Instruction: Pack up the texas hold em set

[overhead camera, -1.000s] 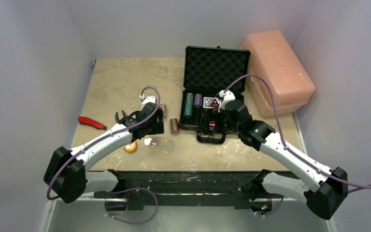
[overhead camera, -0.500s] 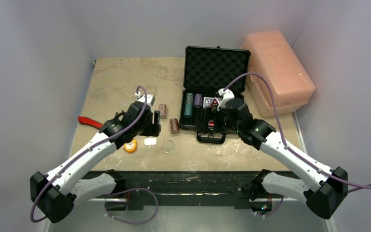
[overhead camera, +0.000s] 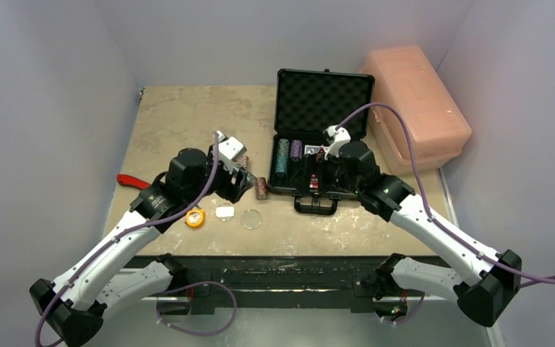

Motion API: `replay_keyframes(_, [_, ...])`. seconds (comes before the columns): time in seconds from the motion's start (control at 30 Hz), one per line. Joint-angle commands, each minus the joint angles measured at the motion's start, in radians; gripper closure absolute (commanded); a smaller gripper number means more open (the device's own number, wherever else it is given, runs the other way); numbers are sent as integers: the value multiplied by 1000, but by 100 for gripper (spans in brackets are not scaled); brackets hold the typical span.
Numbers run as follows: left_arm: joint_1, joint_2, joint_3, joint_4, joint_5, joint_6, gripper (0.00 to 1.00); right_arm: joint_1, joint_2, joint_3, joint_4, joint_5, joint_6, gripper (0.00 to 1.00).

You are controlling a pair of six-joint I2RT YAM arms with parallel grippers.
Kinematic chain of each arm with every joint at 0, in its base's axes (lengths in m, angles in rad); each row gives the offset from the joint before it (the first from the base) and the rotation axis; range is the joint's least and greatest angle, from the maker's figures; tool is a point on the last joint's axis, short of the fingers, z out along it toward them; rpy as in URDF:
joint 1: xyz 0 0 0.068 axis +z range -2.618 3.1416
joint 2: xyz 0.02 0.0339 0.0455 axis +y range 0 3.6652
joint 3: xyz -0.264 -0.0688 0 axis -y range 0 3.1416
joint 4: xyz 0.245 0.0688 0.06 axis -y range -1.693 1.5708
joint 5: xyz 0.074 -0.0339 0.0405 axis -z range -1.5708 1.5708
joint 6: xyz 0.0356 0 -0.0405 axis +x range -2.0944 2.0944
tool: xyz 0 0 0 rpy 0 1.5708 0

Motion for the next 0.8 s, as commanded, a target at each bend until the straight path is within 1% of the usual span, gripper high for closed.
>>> replay_keyframes(0.0, [-1,4,-27,201,150,239,100,2,-30,44,78,-98,23,1])
replay_keyframes(0.07, [-2,10,-31,215,262,336,100,2,-25,47,89,-121,33,1])
replay_keyframes(0.13, [0,11,-28,207,339,439,100,2,-18,58,91,-138,46,1])
replay_keyframes(0.23, [-1,1,-39,226,377,518,100,2,0,69,105,-177,78,1])
replay_keyframes(0.37, [-2,-30,-102,256,480,640,100,2,25,71,150,-249,131,1])
replay_keyframes(0.5, [-1,-52,-192,359,527,676,100,2,62,75,189,-320,151,1])
replay_keyframes(0.6, [0,-52,-198,347,571,721,100,2,81,68,221,-356,155,1])
replay_keyframes(0.77, [-1,-69,-209,353,542,735,100,16,101,42,277,-381,179,1])
